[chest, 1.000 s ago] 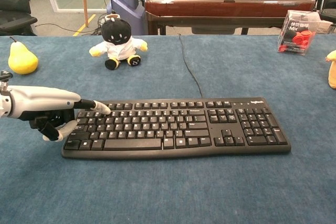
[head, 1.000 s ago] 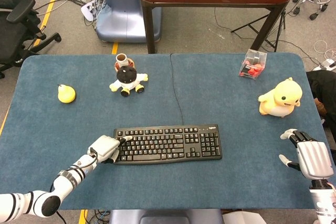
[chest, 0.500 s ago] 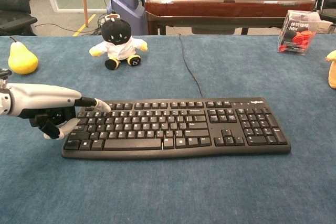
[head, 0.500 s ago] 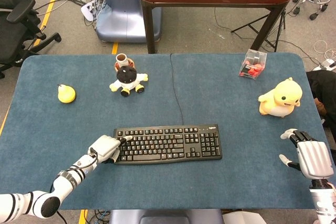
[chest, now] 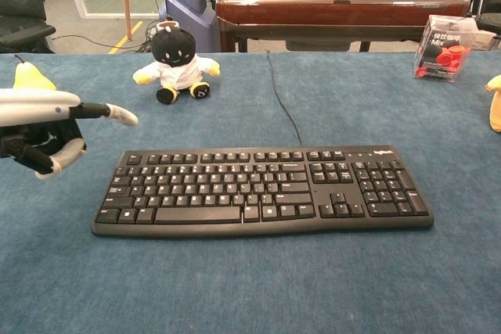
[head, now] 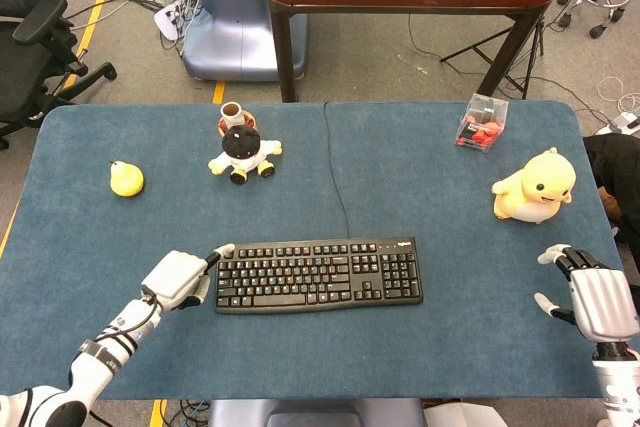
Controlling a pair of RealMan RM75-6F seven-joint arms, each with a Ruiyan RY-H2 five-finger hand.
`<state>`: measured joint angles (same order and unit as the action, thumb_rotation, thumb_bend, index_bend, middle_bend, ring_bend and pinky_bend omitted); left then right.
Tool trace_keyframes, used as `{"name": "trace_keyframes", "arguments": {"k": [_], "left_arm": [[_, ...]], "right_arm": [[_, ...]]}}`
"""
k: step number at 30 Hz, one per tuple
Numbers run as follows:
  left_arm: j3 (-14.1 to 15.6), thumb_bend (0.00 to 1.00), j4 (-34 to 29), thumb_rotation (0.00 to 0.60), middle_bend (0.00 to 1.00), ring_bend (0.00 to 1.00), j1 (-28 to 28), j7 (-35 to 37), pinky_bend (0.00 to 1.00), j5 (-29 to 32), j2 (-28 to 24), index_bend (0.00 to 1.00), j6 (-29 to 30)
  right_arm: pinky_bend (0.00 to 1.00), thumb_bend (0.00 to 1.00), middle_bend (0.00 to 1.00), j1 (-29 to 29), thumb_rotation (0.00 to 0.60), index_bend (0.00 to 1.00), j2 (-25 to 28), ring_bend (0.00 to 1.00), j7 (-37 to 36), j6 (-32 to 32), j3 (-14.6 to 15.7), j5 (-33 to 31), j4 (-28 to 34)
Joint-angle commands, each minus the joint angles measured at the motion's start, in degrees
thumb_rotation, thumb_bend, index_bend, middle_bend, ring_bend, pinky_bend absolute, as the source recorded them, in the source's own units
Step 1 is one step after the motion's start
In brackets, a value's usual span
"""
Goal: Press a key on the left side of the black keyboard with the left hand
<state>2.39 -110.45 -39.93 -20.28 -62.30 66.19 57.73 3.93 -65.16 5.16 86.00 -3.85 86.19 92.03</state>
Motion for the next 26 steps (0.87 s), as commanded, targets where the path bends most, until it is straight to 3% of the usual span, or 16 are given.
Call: {"name": "trace_keyframes", "arguments": {"k": [1, 6, 14, 18, 26], "left_arm": [[2.63, 0.62, -2.61, 0.6, 0.65, 0.65, 5.39, -2.53, 0.88, -5.05, -2.46, 0.07, 7.85], [4.73, 0.55, -5.48, 0.6, 0.49, 0.51, 11.55, -4.9, 0.72, -7.47, -3.56, 0.16, 15.99], [9.72, 0.52, -6.37, 0.6, 0.45, 0.44, 21.26, -8.94, 0.63, -13.59, -3.21, 0.25, 25.62], [10.83, 0.52, -5.4, 0.6, 0.44, 0.44, 23.63, -6.82, 0.62, -14.71, -3.33, 0.28, 25.28], [9.52, 0.51, -4.76, 0.6, 0.44, 0.44, 24.23, -5.37, 0.62, -14.23, -4.09, 0.31, 22.29]], "right_arm": [[0.64, 0.07, 0.35, -0.03, 0.6, 0.41, -0.02, 0.34, 0.11, 0.13, -0.03, 0.03, 0.02], [0.64, 0.07, 0.35, -0.19, 0.6, 0.41, -0.16, 0.34, 0.57, 0.49, -0.03, 0.14, 0.12], [0.64, 0.07, 0.35, -0.12, 0.6, 0.41, -0.25, 0.34, 0.97, 0.45, -0.18, 0.01, 0.02], [0.64, 0.07, 0.35, 0.12, 0.6, 0.41, -0.62, 0.34, 1.58, -0.34, -0.35, -0.83, -0.5], [0.64, 0.07, 0.35, 0.66, 0.6, 0.41, -0.87, 0.34, 1.74, -1.7, -0.41, -1.59, -0.86]]}}
